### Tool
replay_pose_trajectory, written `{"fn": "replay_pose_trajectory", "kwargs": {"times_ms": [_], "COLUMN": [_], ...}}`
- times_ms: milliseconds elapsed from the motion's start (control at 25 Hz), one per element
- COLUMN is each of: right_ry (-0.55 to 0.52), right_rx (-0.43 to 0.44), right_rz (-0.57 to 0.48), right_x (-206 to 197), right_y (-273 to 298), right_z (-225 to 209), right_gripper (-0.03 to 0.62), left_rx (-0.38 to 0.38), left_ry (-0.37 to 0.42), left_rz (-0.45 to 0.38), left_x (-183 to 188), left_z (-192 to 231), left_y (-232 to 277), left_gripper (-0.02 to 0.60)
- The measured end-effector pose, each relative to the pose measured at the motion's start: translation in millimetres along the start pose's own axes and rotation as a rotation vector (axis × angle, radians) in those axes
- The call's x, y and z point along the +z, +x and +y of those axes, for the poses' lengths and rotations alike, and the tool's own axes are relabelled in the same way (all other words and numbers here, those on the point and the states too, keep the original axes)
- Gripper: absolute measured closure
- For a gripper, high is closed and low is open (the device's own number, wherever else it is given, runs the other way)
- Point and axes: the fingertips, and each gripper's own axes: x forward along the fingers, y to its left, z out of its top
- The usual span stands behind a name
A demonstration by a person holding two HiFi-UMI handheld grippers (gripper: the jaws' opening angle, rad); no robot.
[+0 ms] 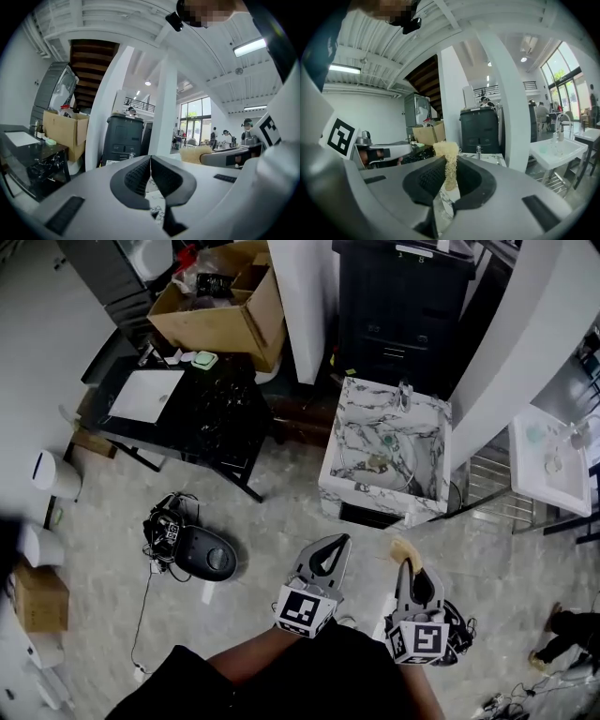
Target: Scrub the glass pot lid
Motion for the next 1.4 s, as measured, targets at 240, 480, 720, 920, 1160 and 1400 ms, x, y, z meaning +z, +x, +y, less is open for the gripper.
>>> {"fn": "replay_pose_trajectory", "kwargs": {"times_ms": [240, 480, 720, 920, 1160, 1400], "right_ry": [-0.04, -0.051, -0.039, -0.034, -0.087, -0.165], "right_rx": [0.026, -0.024, -0.006, 0.045, 0.096, 0.196], "right_rz": [0.022, 0.068, 0.133, 0.209, 0.269, 0.333], "right_x": [27.2, 35.6, 27.8, 18.1, -5.7, -29.4], "right_y": [94.1, 158.8, 196.3, 224.3, 263.5, 305.7], "right_z": [21.3, 19.1, 22.8, 16.5, -2.5, -22.4], "right_gripper": [0.533, 0.533, 0.533, 0.533, 0.533, 0.533], "left_rx": [-0.062, -0.119, -0.109, -0.084, -0.046, 0.024], "left_ry": [-0.064, -0.059, -0.067, -0.106, -0.105, -0.084], "left_rz": [0.018, 0.022, 0.03, 0.05, 0.058, 0.076], "left_x": [14.9, 19.5, 18.9, 10.8, -3.1, -15.2], "left_z": [52.5, 91.3, 122.4, 144.5, 159.0, 160.0], "left_y": [45.1, 67.4, 86.9, 106.0, 130.0, 163.7], "left_gripper": [0.565, 0.565, 0.565, 0.565, 0.565, 0.565]}}
